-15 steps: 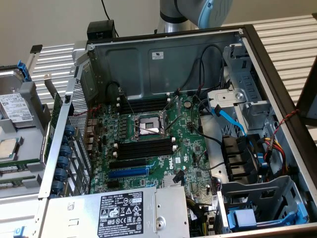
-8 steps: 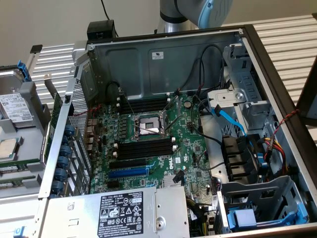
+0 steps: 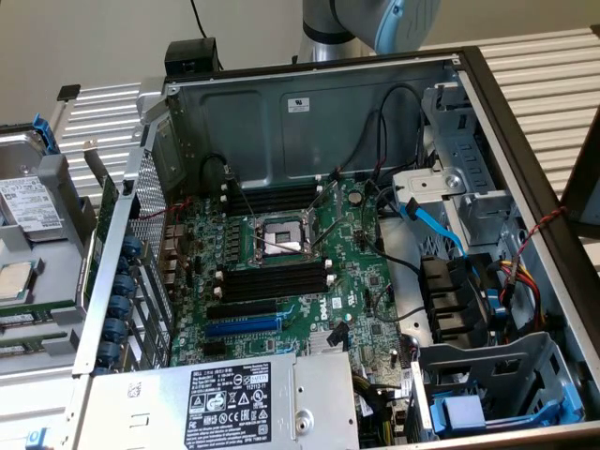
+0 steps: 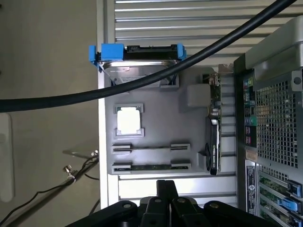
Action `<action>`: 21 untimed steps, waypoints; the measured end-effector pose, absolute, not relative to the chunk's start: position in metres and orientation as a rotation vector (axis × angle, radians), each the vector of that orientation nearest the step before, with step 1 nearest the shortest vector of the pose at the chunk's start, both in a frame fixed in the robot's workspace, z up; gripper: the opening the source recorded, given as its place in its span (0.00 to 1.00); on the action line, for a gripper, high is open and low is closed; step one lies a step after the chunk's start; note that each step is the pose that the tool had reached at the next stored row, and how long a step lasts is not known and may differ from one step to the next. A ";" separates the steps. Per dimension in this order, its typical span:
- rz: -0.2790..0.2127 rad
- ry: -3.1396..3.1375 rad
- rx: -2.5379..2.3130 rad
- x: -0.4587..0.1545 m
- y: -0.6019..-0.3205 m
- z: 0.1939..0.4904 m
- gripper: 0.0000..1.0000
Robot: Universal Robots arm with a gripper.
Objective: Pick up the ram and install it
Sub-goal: 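Pick up the ram and move it above insertion slot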
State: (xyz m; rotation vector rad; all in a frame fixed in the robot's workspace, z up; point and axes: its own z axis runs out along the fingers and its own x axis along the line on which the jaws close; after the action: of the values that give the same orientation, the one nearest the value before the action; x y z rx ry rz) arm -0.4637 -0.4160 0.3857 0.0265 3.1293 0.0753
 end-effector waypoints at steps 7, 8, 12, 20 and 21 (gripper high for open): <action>0.076 3.128 -0.172 -0.464 -0.416 0.385 0.11; 0.076 3.127 -0.199 -0.464 -0.416 0.385 0.11; 0.077 3.119 -0.314 -0.464 -0.416 0.385 0.11; 0.077 3.092 -0.539 -0.464 -0.416 0.384 0.11; 0.077 3.087 -0.568 -0.464 -0.416 0.383 0.11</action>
State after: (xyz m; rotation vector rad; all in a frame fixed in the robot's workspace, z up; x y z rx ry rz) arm -0.4637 -0.4161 0.3835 -0.5682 3.0869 0.0773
